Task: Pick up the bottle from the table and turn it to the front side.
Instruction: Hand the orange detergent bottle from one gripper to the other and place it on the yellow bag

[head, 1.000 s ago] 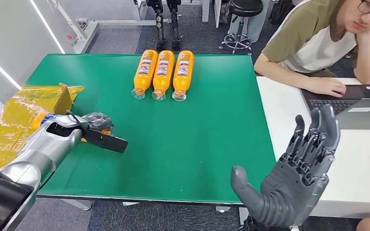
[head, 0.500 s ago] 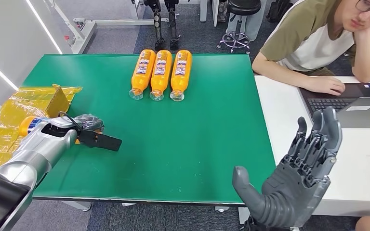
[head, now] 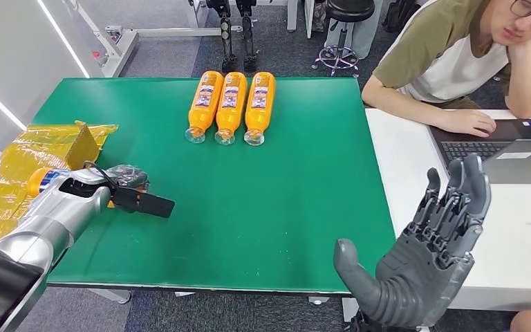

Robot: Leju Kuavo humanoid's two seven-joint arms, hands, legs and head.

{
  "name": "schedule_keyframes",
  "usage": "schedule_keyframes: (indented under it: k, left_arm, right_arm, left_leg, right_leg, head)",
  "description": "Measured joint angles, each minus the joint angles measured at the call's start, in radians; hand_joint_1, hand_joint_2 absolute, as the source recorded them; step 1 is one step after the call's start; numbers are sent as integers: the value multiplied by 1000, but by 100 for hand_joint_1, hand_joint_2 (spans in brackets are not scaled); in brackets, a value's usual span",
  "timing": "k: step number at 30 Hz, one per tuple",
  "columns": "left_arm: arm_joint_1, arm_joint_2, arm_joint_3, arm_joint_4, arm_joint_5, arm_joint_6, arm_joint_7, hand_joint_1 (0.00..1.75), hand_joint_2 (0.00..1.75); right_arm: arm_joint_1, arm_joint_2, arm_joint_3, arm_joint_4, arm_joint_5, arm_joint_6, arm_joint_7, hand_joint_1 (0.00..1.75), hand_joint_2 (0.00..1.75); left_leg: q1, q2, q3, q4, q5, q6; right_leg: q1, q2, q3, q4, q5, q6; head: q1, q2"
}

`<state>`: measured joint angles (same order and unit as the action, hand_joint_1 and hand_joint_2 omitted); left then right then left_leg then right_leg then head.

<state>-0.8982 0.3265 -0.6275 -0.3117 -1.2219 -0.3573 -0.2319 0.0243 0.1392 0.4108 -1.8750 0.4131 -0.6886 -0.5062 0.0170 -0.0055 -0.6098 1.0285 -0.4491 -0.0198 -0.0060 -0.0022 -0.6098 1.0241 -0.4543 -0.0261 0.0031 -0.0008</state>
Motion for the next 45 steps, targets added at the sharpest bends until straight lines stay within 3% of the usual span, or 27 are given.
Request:
schedule_keyframes:
  k: [45]
  left_arm:
    - [0,0,0,4,0,0,0,175,175]
  right_arm:
    - [0,0,0,0,0,0,0,0,175]
  left_leg:
    - [0,0,0,0,0,0]
  right_leg:
    - [0,0,0,0,0,0]
  head:
    - [0,0]
